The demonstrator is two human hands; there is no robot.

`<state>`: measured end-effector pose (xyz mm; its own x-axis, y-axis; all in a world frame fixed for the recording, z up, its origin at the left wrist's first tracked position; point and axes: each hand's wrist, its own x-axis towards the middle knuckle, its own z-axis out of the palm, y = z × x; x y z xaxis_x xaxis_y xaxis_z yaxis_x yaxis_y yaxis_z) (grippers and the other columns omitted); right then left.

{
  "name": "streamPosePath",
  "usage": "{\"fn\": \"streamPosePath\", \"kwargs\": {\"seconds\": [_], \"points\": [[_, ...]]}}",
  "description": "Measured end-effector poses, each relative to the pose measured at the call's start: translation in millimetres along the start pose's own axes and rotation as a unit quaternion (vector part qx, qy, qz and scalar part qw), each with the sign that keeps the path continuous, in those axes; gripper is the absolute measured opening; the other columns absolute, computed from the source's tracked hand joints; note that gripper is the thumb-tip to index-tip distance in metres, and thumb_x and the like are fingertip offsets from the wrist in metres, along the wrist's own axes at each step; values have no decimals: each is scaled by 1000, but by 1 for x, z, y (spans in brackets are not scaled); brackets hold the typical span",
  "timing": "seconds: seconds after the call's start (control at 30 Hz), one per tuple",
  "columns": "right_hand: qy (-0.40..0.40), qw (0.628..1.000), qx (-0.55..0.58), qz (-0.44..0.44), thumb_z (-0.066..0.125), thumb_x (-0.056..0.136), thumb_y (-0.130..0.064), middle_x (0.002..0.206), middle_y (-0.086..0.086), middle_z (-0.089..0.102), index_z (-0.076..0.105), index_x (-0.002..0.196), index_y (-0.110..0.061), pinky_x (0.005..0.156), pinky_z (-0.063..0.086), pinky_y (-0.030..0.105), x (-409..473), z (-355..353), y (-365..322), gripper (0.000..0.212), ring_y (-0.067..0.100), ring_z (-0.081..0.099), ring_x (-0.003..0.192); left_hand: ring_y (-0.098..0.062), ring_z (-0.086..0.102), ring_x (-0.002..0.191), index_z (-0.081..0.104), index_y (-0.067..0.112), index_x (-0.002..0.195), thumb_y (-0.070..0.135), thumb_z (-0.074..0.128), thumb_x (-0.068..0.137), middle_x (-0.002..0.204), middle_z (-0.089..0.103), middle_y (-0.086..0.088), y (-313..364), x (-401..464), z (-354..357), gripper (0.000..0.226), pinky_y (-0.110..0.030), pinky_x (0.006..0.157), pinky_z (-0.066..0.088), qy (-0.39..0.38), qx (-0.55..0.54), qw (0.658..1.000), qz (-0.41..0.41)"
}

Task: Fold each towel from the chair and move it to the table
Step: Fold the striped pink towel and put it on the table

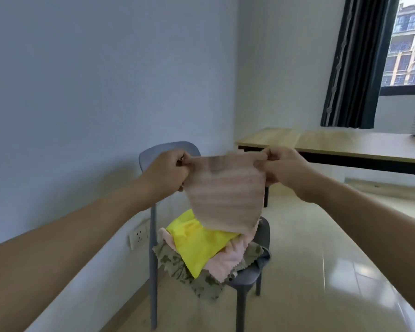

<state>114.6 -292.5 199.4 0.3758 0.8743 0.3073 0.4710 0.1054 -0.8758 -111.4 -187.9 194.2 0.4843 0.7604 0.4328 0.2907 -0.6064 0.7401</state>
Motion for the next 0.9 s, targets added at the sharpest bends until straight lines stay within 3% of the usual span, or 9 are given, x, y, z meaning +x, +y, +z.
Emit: {"fn": "streamPosePath", "kwargs": {"seconds": [0.07,0.2,0.33,0.47,0.57,0.67,0.73,0.8,0.9], "points": [[-123,981,-96,117,60,91,-11,87,14,67,61,88,-8,71,59,35,-12,6,31,4,24,66,75,-22,58,64,57,9,82,1,52,91,73,58,-10,-30,-19,16,13,-38,65,55,-88,18,994,-61],[-336,878,-202,275,56,91,-5,91,15,70,60,96,-5,75,59,35,-28,24,83,7,26,70,80,-17,62,62,54,9,85,-2,50,91,78,59,-10,-71,-42,48,13,-31,61,56,-271,20,950,-157],[-410,818,-261,309,51,94,-4,84,9,69,59,90,-9,79,56,34,-29,41,112,10,20,69,75,-16,62,57,52,14,82,1,49,91,76,60,-15,-93,-49,72,16,-24,56,55,-374,49,904,-202],[-393,817,-291,304,50,94,-6,84,7,69,58,90,-10,73,56,31,-11,52,129,10,19,68,73,-15,61,53,53,17,82,6,48,90,69,61,-9,-116,-35,86,15,-25,55,54,-361,70,903,-221],[-313,860,-292,277,49,93,-8,92,12,69,55,90,-11,65,56,29,13,56,142,6,21,68,72,-17,58,56,53,14,85,11,47,89,71,59,-8,-135,-7,98,8,-25,55,50,-277,85,935,-203],[-226,897,-285,249,46,92,-8,98,15,70,56,95,-8,70,59,35,40,61,158,10,23,69,75,-20,50,59,46,14,82,10,48,92,72,51,-7,-156,27,115,11,-29,56,47,-210,67,957,-189],[-168,916,-285,229,45,91,-6,84,9,64,57,86,-9,62,57,32,58,67,173,13,18,62,68,-21,47,59,43,14,76,9,48,92,70,48,-6,-171,51,130,18,-30,55,45,-167,39,966,-192],[-112,928,-285,213,45,91,-6,74,2,51,50,74,-14,51,42,22,75,73,187,19,12,49,63,-21,46,62,45,14,77,10,47,93,72,47,-6,-183,72,147,17,-29,55,43,-120,16,974,-194],[-56,934,-276,221,44,91,-10,80,2,48,51,97,-11,53,37,24,97,82,212,10,16,49,73,-15,43,61,50,11,84,12,46,94,75,49,-3,-199,98,170,10,-28,52,33,-61,37,982,-176]]}}
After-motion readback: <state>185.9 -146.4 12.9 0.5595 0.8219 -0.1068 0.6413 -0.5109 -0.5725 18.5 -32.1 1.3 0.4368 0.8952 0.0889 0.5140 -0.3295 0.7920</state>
